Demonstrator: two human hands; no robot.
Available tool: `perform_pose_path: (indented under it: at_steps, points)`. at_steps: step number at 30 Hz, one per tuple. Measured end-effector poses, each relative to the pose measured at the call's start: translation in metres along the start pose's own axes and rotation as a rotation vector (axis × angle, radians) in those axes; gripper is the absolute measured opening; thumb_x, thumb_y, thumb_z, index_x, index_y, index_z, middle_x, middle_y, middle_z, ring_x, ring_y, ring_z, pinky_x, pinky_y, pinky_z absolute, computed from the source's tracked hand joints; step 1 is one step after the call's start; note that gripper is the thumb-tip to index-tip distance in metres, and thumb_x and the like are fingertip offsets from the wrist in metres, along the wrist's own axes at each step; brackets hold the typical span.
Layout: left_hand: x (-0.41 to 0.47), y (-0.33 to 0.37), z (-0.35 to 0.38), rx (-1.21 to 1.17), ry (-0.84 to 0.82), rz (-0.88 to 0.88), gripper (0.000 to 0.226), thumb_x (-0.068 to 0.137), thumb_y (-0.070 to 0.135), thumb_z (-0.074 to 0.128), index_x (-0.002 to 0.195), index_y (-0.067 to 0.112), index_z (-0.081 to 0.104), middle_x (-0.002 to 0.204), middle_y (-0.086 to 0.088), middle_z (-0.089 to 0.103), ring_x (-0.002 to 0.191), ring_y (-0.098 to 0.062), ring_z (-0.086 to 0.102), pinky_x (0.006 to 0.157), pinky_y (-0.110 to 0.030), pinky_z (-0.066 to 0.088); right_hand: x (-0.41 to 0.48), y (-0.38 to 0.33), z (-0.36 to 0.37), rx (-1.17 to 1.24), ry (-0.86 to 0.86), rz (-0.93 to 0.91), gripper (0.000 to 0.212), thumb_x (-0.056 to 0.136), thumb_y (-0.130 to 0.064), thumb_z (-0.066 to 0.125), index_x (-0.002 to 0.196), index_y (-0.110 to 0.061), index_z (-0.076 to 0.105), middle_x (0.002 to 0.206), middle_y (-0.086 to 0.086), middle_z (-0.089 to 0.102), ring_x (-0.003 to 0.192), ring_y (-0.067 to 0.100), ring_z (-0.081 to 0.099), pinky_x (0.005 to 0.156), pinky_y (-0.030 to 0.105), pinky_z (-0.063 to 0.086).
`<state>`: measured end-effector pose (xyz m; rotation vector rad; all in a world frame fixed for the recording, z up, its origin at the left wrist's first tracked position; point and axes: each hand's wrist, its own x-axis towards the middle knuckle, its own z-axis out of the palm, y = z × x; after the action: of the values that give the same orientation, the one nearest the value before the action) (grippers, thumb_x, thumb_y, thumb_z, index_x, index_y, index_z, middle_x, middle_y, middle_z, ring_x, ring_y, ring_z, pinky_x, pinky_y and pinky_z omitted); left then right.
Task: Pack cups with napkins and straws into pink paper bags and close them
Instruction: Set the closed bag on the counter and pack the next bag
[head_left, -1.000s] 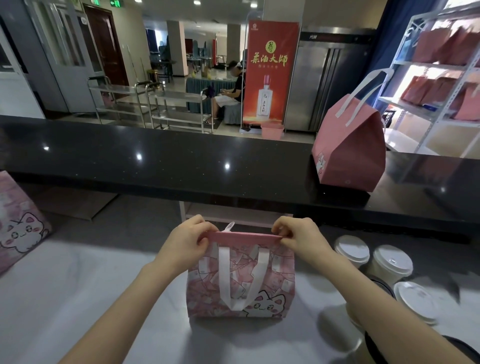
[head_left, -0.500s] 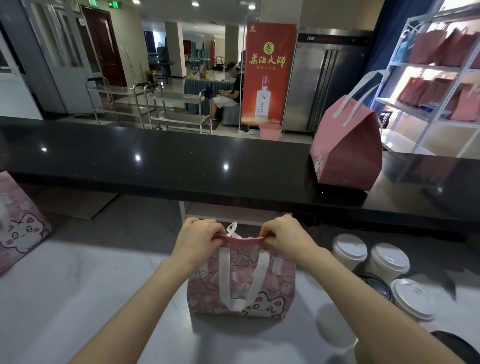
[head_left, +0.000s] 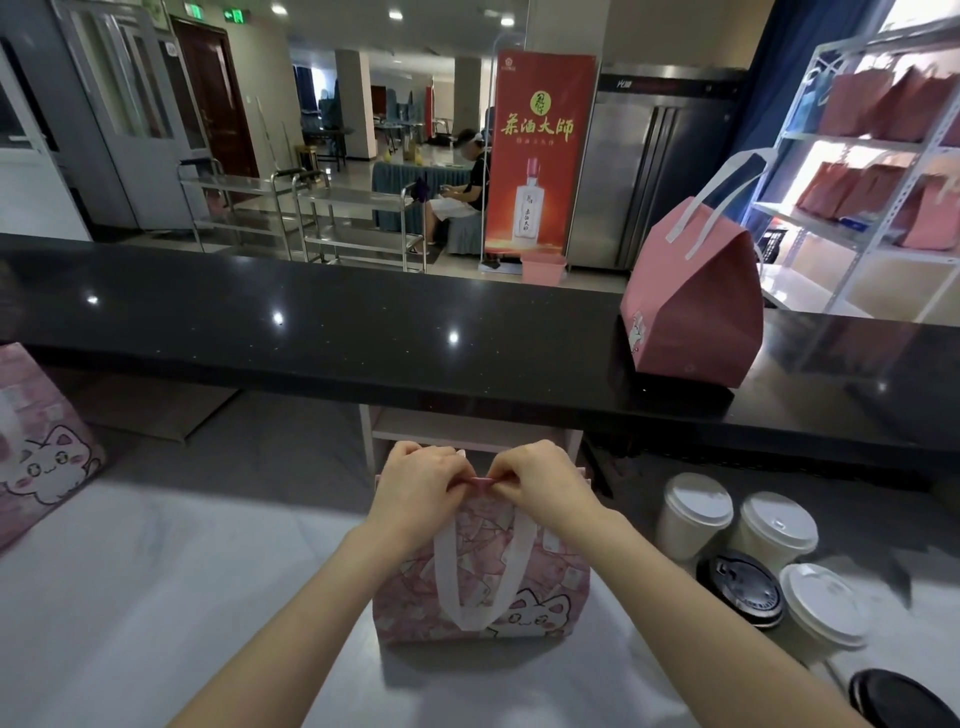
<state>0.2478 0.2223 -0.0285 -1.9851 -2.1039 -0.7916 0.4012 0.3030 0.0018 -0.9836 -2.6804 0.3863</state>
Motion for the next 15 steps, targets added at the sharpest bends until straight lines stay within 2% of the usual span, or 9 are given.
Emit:
perform_pose_path:
  at_steps: [5,7,9,13,15]
  points:
    - [-0.006,-0.020,-0.017,0.028,-0.057,-0.025,0.013,0.085,0.041,0.068,0.095,0.033,0.072,0.087,0.017,0.067,0.084,-0.004,0.059,0.091,-0.025,0.037,-0.006,0.015,-0.015,0.033,-0.043,0.023,0.024,0.081,-0.026,0.071,0.104,-0.028,0.072,0.099,-0.009,0.072,0.092,0.009,0.063,0.085,0.030,0.052]
    - [-0.012,-0.035,-0.027,-0.064,-0.087,-0.112,0.012,0.083,0.035,0.073,0.094,0.031,0.073,0.086,0.017,0.067,0.080,-0.001,0.059,0.081,-0.017,0.044,-0.011,0.035,-0.029,0.023,-0.070,0.102,0.028,0.078,-0.021,0.073,0.105,-0.029,0.072,0.099,-0.010,0.072,0.091,0.008,0.063,0.085,0.029,0.053]
    - [-0.018,-0.047,-0.035,-0.167,-0.128,-0.199,0.011,0.082,0.028,0.075,0.093,0.029,0.072,0.085,0.017,0.065,0.080,-0.002,0.059,0.070,-0.012,0.044,-0.016,0.052,-0.039,0.018,-0.098,0.166,0.026,0.078,-0.018,0.074,0.101,-0.028,0.074,0.094,-0.009,0.072,0.087,0.007,0.064,0.084,0.029,0.054]
    - [-0.025,-0.049,-0.038,-0.187,-0.109,-0.255,0.006,0.084,0.024,0.074,0.090,0.025,0.073,0.082,0.013,0.066,0.078,-0.006,0.061,0.065,-0.013,0.044,-0.017,0.060,-0.036,-0.020,-0.060,0.183,0.012,0.081,-0.017,0.072,0.089,-0.024,0.076,0.084,-0.007,0.071,0.080,0.009,0.065,0.079,0.032,0.056]
    - [-0.029,-0.046,-0.036,-0.144,-0.070,-0.261,0.007,0.085,0.026,0.072,0.091,0.022,0.074,0.082,0.011,0.068,0.076,-0.006,0.060,0.063,-0.011,0.040,-0.014,0.058,-0.031,-0.048,-0.008,0.176,0.010,0.082,-0.015,0.070,0.087,-0.022,0.076,0.083,-0.005,0.071,0.080,0.012,0.065,0.077,0.032,0.056]
